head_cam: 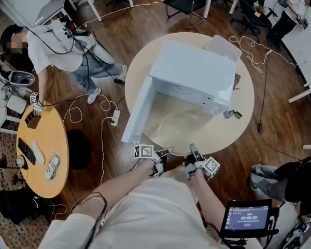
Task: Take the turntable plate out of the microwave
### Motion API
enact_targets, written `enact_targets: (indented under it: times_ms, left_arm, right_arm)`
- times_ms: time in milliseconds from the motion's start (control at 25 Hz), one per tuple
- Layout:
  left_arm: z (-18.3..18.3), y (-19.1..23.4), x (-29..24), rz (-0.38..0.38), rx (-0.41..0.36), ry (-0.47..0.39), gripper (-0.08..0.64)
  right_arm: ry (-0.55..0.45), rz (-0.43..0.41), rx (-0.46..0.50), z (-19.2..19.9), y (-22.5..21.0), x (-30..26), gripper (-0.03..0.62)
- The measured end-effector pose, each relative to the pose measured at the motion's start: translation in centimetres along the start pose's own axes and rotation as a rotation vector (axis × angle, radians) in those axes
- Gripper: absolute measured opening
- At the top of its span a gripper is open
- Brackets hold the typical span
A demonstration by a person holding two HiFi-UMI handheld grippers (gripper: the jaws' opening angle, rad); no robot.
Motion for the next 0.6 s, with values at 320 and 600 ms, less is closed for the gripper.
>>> enact_targets:
  times_ms: [320,600]
  left_arm:
    - [0.42,-0.01,-0.09,-0.001,-0.001,0.007,0.049]
    - [0.71,0.24,-0.18,-0.006,0.003,0.012,0.049]
  right_arm:
    - [0.001,0.005,-0.003,0.04,-0.03,0.42,0.029]
    - [0.002,0.009,-0.004,0.00,-0.44,0.59,0.029]
Point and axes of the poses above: the fingertips, and each gripper's own axes: x backward along the fingers, y to its left, z out of its underside, the point moved 6 cm from there along x, backward along the fingers, and after that the axes turned 8 degrees about z, right-handed, at the moved point
